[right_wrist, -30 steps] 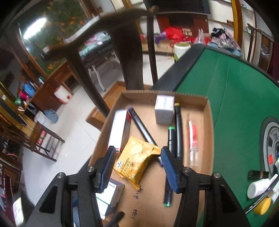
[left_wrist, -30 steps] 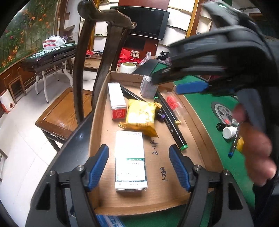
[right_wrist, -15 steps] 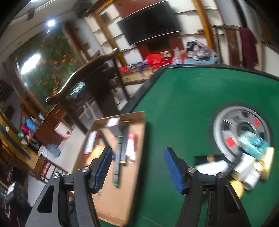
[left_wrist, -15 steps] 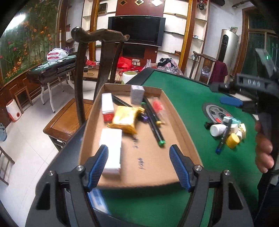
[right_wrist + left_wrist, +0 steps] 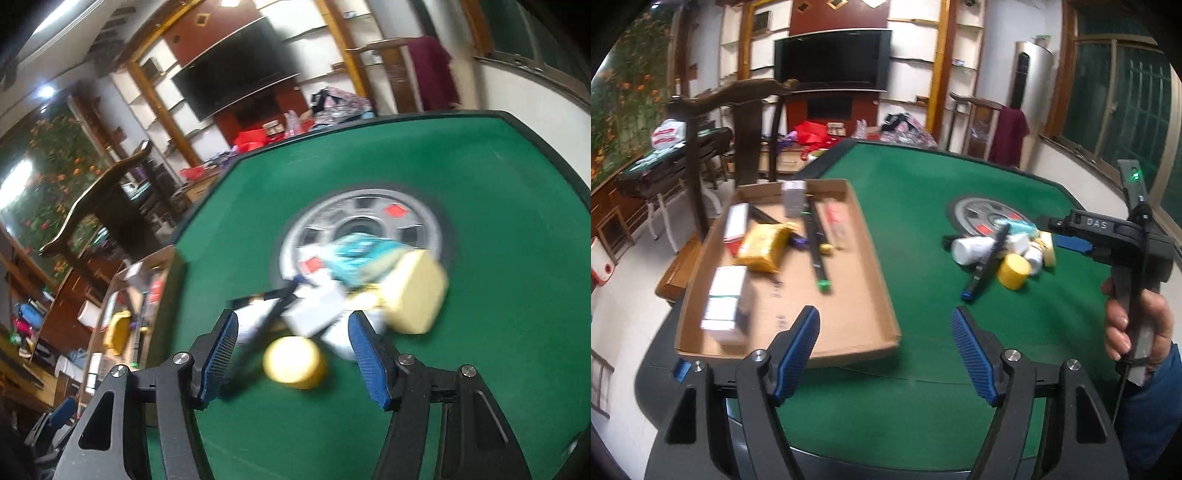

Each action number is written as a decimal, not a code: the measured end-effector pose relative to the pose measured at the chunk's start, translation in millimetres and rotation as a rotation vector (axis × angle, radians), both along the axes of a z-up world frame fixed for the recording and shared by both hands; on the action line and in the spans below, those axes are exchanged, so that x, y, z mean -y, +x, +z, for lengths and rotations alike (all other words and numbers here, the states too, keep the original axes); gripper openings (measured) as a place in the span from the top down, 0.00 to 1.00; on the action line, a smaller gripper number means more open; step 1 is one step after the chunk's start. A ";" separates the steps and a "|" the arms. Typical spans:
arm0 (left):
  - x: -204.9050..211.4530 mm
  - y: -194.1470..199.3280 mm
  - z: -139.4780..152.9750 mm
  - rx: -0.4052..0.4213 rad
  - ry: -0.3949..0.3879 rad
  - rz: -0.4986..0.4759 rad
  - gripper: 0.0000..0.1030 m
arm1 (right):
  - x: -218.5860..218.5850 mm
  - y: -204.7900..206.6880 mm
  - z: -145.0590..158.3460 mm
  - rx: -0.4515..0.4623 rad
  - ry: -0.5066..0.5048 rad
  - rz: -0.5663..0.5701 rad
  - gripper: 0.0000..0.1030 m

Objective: Organize objects
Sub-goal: 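Grasp the black blue-capped marker with the left gripper while the right grasps the yellow round tin, then carry the marker and yellow tin to the tray and release them inside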

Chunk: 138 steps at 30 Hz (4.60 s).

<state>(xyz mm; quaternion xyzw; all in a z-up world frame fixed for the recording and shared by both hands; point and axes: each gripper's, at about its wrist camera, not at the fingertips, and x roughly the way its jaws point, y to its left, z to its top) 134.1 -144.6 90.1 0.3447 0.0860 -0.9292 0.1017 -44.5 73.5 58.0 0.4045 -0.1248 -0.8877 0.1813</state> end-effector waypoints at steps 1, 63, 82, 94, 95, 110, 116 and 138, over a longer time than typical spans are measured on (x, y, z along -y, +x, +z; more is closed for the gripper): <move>-5.3 -3.1 -1.0 0.006 -0.002 -0.010 0.29 | -6.0 -3.4 -2.2 0.011 0.004 -0.013 0.35; -40.4 -94.5 -80.3 0.224 0.100 -0.214 0.85 | 69.7 1.8 -40.5 0.025 0.293 0.128 0.38; -22.2 -54.1 -40.1 0.164 0.075 -0.121 0.85 | 54.6 3.4 -49.4 0.059 0.168 0.090 0.57; -21.5 -38.4 -23.2 0.136 0.027 -0.076 0.85 | 40.3 1.8 -49.6 0.072 0.110 0.046 0.57; -21.3 -37.2 -22.4 0.136 0.023 -0.073 0.85 | 39.1 1.5 -49.8 0.074 0.104 0.044 0.57; -18.9 -26.4 -13.2 0.115 0.012 -0.051 0.85 | 26.5 -0.6 -48.3 0.086 0.061 -0.004 0.57; -18.7 -25.8 -18.6 0.091 0.050 -0.066 0.85 | 28.0 8.4 -30.4 0.023 0.047 0.009 0.57; 78.0 -10.0 -21.2 -0.040 0.241 0.043 0.85 | 121.0 64.4 13.7 -0.087 -0.013 0.296 0.57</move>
